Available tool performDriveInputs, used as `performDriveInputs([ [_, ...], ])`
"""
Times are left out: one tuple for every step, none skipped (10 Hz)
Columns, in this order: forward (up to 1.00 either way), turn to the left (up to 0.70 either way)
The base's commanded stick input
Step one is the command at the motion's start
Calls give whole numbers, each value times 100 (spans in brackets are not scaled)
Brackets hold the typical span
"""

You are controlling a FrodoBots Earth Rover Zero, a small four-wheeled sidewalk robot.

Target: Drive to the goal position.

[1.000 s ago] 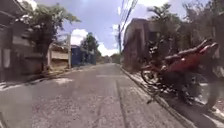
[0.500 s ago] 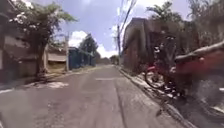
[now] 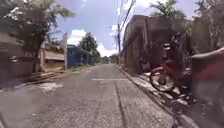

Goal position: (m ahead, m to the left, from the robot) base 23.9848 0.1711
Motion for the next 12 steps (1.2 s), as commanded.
performDriveInputs([
  [70, 0],
  [70, 0],
  [70, 0],
  [70, 0],
  [70, 0],
  [70, 0],
  [70, 0],
  [70, 0],
  [70, 10],
  [70, 26],
  [70, 34],
  [70, 5],
])
